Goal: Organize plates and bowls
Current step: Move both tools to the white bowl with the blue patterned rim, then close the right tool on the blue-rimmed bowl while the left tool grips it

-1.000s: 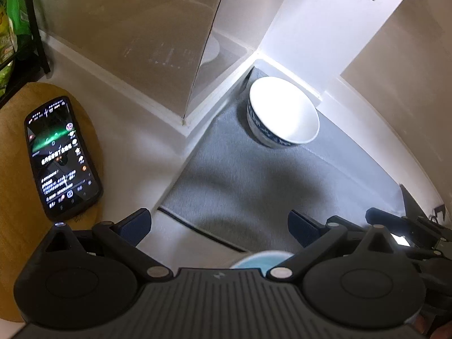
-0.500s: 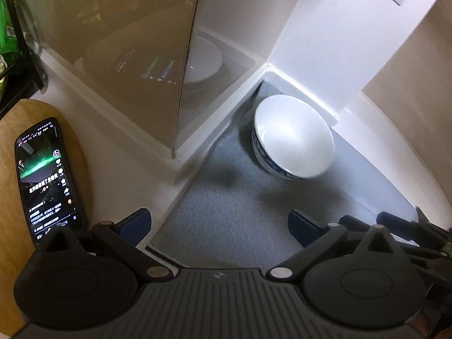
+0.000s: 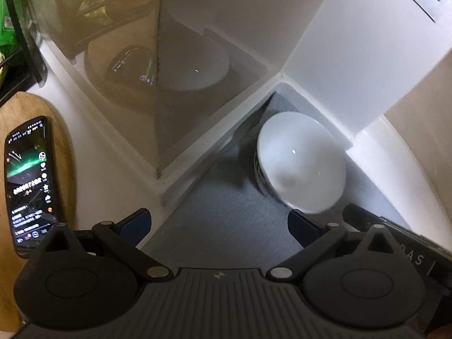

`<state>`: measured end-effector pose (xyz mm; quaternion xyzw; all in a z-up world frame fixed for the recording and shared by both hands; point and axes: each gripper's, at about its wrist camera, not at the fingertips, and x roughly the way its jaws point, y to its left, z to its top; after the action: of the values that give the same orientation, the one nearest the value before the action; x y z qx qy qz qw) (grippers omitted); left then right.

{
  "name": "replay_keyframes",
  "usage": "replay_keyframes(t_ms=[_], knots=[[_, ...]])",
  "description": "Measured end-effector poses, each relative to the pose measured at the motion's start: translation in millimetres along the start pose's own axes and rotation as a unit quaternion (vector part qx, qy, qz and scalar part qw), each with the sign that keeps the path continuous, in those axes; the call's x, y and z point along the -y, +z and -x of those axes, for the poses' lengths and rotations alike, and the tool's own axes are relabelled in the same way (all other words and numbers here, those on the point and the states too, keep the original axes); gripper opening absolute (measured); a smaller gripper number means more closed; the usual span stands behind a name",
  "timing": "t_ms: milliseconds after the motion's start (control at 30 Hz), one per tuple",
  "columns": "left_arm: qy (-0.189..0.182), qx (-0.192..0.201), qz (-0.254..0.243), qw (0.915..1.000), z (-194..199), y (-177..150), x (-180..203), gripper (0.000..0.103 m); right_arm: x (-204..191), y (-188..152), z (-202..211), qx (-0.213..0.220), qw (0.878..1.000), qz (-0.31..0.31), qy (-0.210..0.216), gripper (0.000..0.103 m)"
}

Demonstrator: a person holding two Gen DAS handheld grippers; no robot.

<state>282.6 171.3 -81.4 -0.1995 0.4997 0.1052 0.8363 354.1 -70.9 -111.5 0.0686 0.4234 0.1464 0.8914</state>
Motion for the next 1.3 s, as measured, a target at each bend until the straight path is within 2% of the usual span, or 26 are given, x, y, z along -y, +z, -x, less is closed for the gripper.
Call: replay_keyframes(t_ms=[167, 400, 933, 1033, 1067, 1100, 1133, 1167, 1200, 1300], knots=[[0.006, 0.002, 0.028, 0.9996, -10.9, 6.7, 5.1, 0.103, 7.7, 7.7, -11.3, 0.011, 1.0, -0.017, 0.004, 0.072], [0.023, 0.003, 0.032, 0.9992, -26.5, 13.9, 12.4, 0.103, 11.3, 10.4, -31.5, 0.005, 1.0, -0.026, 0.006, 0.072], [0.019, -0.01, 0.025, 0.9995, -41.8, 21.5, 17.6, 0.103, 8.0, 10.0, -62.5, -0.005, 1.0, -0.013, 0.011, 0.071], [0.022, -0.012, 0.025, 0.9994, -44.6, 21.8, 17.5, 0.103, 6.1, 9.8, -67.1, -0.006, 1.0, -0.01, 0.014, 0.063], [0.022, -0.013, 0.025, 0.9993, -45.4, 21.8, 17.4, 0.103, 5.9, 9.9, -68.5, -0.006, 1.0, -0.009, 0.018, 0.057], [0.023, -0.014, 0.025, 0.9993, -45.9, 21.7, 17.3, 0.103, 5.7, 10.1, -69.6, -0.006, 1.0, -0.009, 0.025, 0.046], [0.024, -0.015, 0.026, 0.9993, -45.9, 21.4, 16.9, 0.103, 4.8, 10.6, -71.1, -0.007, 0.999, -0.007, 0.032, 0.042], [0.024, -0.016, 0.027, 0.9992, -45.8, 21.1, 16.1, 0.103, 4.1, 10.7, -71.1, -0.008, 0.999, -0.005, 0.037, 0.031], [0.025, -0.017, 0.027, 0.9992, -46.3, 21.0, 16.0, 0.103, 2.4, 10.9, -71.6, -0.009, 0.999, -0.002, 0.039, 0.017], [0.027, -0.019, 0.026, 0.9991, -47.7, 20.4, 15.8, 0.103, -2.4, 11.6, -71.5, -0.014, 0.999, 0.008, 0.037, 0.011]])
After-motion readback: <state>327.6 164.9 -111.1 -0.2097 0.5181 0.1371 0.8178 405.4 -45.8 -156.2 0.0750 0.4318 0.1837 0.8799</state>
